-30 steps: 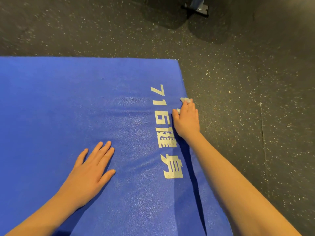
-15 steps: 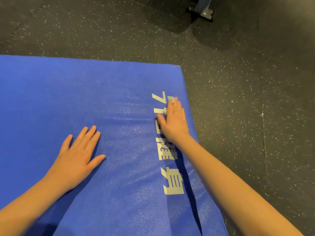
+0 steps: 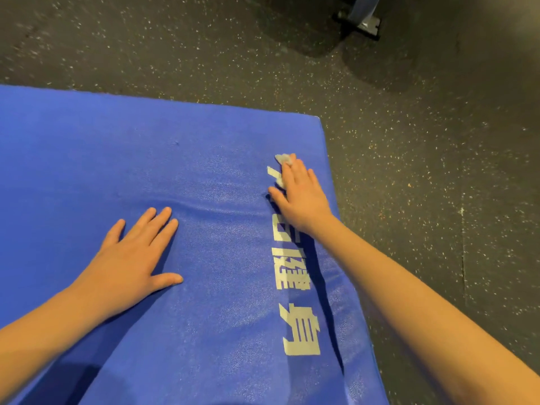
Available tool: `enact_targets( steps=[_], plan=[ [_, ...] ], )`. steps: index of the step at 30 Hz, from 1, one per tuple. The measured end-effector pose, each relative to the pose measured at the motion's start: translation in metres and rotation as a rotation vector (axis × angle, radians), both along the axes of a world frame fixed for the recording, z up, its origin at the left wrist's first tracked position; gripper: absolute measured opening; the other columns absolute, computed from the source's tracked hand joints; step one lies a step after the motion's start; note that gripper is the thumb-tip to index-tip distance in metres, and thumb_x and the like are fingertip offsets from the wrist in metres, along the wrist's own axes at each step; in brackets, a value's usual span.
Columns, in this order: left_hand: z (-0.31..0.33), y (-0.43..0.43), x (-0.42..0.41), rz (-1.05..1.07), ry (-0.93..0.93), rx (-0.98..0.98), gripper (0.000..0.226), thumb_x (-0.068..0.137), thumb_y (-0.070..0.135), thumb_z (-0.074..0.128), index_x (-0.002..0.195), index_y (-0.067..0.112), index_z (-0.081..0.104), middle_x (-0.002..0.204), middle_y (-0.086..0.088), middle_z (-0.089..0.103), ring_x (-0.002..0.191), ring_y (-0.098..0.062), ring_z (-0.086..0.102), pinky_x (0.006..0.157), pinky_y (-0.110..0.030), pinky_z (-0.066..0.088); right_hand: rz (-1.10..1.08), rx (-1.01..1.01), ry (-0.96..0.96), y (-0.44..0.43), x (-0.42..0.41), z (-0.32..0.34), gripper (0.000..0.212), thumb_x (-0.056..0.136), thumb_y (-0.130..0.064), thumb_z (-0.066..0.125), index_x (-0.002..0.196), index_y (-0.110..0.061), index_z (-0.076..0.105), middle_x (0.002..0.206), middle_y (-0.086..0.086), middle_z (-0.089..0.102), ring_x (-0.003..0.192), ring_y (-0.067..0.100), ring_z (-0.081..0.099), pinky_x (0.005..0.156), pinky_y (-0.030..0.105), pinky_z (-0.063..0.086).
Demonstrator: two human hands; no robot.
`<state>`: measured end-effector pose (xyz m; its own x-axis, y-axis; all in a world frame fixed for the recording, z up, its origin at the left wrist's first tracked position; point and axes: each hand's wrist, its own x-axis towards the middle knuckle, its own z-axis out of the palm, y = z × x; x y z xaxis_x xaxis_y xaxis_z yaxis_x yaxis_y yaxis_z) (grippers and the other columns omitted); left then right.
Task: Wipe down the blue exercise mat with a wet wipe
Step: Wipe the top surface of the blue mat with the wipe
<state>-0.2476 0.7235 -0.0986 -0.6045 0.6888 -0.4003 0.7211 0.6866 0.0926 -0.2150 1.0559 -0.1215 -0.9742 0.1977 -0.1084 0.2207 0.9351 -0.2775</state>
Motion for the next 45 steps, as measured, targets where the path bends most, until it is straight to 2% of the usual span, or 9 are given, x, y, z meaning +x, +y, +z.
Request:
enact_targets(
  steps=[5, 10, 13, 18, 24, 27, 33, 39, 45],
  plan=[
    [0.000, 0.001, -0.002, -0.017, 0.066, 0.008, 0.100, 0.072, 0.080, 0.050, 0.133, 0.001, 0.052, 0.143, -0.016, 0.047, 0.131, -0.029, 0.031, 0.084, -0.063, 0.048, -0.356, 0.023, -0.023, 0.015, -0.048, 0.002, 0.062, 0.096, -0.045, 0.040, 0.144, -0.006, 0.032, 0.150, 0.010, 0.029, 0.138, 0.027, 0.025, 0.113, 0.041, 0.021],
    [0.004, 0.007, -0.008, -0.108, 0.126, -0.030, 0.103, 0.065, 0.080, 0.059, 0.129, 0.000, 0.056, 0.139, -0.017, 0.051, 0.128, -0.033, 0.039, 0.084, -0.062, 0.048, 0.059, 0.031, -0.026, -0.040, -0.047, 0.000, 0.062, 0.097, -0.045, 0.040, 0.144, -0.006, 0.031, 0.158, 0.011, 0.017, 0.144, 0.027, 0.015, 0.113, 0.041, 0.017],
    [0.012, 0.013, -0.010, -0.137, 0.107, -0.084, 0.109, 0.050, 0.075, 0.075, 0.127, -0.001, 0.059, 0.137, -0.019, 0.053, 0.120, -0.039, 0.055, 0.078, -0.057, 0.052, -0.036, 0.035, 0.003, -0.012, -0.049, -0.001, 0.061, 0.099, -0.041, 0.036, 0.152, -0.013, 0.020, 0.159, 0.007, 0.016, 0.147, 0.023, 0.009, 0.115, 0.042, 0.012],
    [0.039, 0.023, -0.022, -0.220, -0.027, -0.329, 0.093, 0.092, 0.067, 0.033, 0.149, 0.017, -0.020, 0.156, -0.005, -0.027, 0.148, -0.026, -0.011, 0.118, -0.044, 0.011, -0.239, -0.023, -0.058, -0.013, -0.059, -0.002, 0.064, 0.100, -0.045, 0.034, 0.149, -0.006, 0.023, 0.160, 0.010, 0.009, 0.147, 0.024, 0.005, 0.118, 0.043, 0.009],
    [0.052, 0.049, -0.042, -0.219, -0.035, -0.345, 0.073, 0.096, 0.063, 0.018, 0.153, 0.019, 0.007, 0.161, 0.001, -0.002, 0.147, -0.017, 0.006, 0.118, -0.045, 0.007, 0.014, 0.028, 0.003, -0.018, -0.031, 0.005, 0.062, 0.100, -0.041, 0.036, 0.152, -0.013, 0.018, 0.161, 0.003, 0.012, 0.147, 0.022, 0.007, 0.116, 0.038, 0.008],
    [0.023, 0.073, -0.038, -0.047, 0.018, -0.155, 0.096, 0.072, 0.066, -0.014, 0.154, 0.019, 0.002, 0.162, 0.001, -0.008, 0.148, -0.019, -0.005, 0.117, -0.050, 0.003, -0.175, 0.094, -0.038, 0.008, -0.054, 0.004, 0.062, 0.101, -0.040, 0.034, 0.152, -0.009, 0.017, 0.160, 0.008, 0.012, 0.147, 0.024, 0.008, 0.117, 0.040, 0.010],
    [-0.025, 0.081, -0.009, 0.154, 0.143, 0.180, 0.071, 0.092, 0.052, 0.026, 0.144, 0.005, 0.039, 0.155, -0.011, 0.030, 0.144, -0.031, 0.023, 0.112, -0.060, 0.015, 0.097, 0.013, -0.096, -0.032, -0.089, 0.005, 0.070, 0.100, -0.047, 0.035, 0.152, -0.006, 0.014, 0.162, 0.007, 0.002, 0.148, 0.023, 0.002, 0.119, 0.041, 0.008],
    [-0.030, 0.081, -0.007, 0.159, 0.196, 0.255, 0.070, 0.093, 0.052, 0.029, 0.145, 0.006, 0.040, 0.155, -0.010, 0.030, 0.145, -0.030, 0.021, 0.114, -0.059, 0.014, -0.228, 0.065, -0.144, 0.011, -0.118, 0.009, 0.065, 0.101, -0.045, 0.030, 0.152, -0.009, 0.013, 0.161, 0.007, 0.004, 0.148, 0.022, 0.003, 0.119, 0.041, 0.006],
    [-0.030, 0.080, -0.008, 0.168, 0.203, 0.269, 0.069, 0.092, 0.052, 0.029, 0.144, 0.007, 0.042, 0.155, -0.009, 0.031, 0.145, -0.029, 0.023, 0.114, -0.058, 0.015, -0.023, 0.035, -0.090, -0.003, -0.112, 0.005, 0.067, 0.101, -0.045, 0.030, 0.154, -0.011, 0.008, 0.162, 0.003, 0.002, 0.148, 0.018, 0.001, 0.119, 0.040, 0.002]
  ],
)
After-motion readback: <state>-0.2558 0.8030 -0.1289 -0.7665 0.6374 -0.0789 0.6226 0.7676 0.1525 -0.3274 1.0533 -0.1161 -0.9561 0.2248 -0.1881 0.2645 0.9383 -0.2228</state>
